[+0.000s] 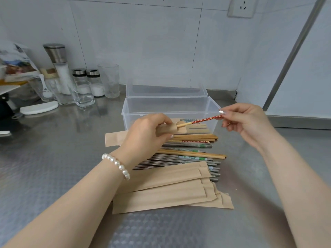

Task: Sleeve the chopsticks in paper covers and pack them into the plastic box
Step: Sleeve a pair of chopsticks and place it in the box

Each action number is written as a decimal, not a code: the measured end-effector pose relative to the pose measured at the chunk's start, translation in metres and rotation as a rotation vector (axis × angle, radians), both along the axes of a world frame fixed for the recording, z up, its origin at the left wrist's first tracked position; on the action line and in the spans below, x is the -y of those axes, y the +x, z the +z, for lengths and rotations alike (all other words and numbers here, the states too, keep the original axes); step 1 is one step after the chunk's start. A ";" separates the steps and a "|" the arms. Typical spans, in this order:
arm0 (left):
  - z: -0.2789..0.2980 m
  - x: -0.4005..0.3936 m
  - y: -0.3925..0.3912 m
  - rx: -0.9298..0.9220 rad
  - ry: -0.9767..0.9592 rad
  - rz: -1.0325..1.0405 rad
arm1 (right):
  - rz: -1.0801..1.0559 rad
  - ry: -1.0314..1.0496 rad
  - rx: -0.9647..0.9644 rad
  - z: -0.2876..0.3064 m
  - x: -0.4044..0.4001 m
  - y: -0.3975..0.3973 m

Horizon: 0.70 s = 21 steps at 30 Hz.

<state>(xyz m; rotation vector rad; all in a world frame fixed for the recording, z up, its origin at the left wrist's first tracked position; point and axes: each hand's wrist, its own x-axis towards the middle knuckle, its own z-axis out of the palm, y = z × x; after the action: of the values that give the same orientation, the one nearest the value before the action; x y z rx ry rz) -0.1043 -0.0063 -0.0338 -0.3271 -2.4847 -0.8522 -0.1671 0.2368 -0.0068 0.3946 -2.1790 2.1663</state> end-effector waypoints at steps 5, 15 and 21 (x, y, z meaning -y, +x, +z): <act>-0.001 -0.002 -0.001 -0.002 -0.019 -0.013 | 0.148 0.130 -0.009 -0.003 0.009 0.004; -0.002 -0.002 -0.001 0.006 -0.038 -0.014 | 0.219 0.195 -0.032 -0.011 0.023 0.007; -0.001 0.003 -0.003 0.034 -0.023 0.026 | 0.009 0.555 -0.115 -0.022 0.018 -0.005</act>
<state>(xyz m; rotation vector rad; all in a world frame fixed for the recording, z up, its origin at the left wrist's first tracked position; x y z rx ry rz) -0.1070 -0.0088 -0.0345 -0.2899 -2.5260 -0.8257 -0.1724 0.2187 -0.0284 0.5299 -2.6773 1.4601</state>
